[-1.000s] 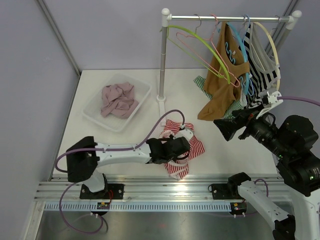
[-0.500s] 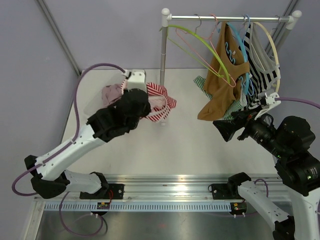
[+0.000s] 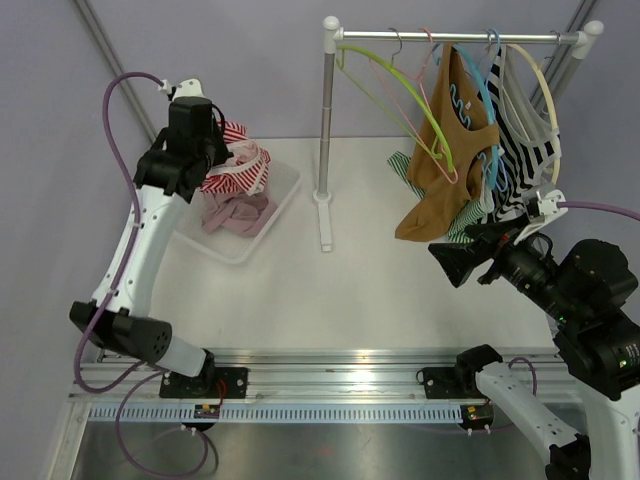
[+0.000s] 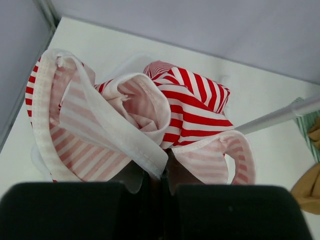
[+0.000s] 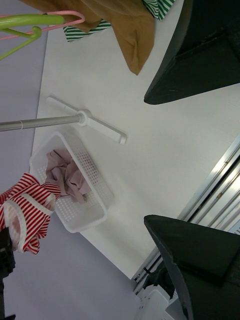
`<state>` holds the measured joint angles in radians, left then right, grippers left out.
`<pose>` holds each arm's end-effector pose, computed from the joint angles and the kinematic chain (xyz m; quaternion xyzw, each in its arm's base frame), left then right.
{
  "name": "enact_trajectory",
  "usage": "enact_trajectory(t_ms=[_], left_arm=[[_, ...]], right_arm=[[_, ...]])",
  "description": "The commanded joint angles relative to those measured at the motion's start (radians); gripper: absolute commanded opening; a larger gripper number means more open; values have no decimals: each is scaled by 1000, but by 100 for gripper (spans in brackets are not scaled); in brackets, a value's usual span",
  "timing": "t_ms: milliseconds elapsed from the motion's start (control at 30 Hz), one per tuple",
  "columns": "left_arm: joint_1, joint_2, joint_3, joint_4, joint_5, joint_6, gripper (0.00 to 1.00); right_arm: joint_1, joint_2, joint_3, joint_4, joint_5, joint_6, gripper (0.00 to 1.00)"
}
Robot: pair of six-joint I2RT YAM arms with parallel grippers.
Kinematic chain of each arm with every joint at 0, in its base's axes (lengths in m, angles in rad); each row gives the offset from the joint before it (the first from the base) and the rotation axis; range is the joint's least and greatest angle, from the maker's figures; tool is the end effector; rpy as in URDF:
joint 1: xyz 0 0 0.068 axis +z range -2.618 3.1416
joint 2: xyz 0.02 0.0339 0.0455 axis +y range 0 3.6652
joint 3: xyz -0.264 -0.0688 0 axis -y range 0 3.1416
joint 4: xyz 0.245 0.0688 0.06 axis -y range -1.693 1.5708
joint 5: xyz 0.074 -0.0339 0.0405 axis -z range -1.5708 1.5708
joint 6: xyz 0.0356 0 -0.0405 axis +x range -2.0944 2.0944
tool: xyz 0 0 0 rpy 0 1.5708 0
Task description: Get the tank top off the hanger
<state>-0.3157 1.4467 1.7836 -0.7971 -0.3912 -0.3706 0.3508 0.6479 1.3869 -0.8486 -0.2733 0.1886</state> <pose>0.2842 -0.0785 0.4656 -0.1253 0.8304 -0.0185 0.5426 0.0510 0.0289 0.4704 -0.1504 0.7280 0.2739 0.6102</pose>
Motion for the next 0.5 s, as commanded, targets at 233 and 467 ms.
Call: enact_trajectory(t_ms=[233, 467], left_arm=[[260, 452, -15, 4, 385, -80, 0], [260, 699, 30, 1, 476, -99, 0]], right_arm=[[-3, 1, -6, 95, -55, 18, 100], [-3, 1, -3, 76, -58, 12, 99]])
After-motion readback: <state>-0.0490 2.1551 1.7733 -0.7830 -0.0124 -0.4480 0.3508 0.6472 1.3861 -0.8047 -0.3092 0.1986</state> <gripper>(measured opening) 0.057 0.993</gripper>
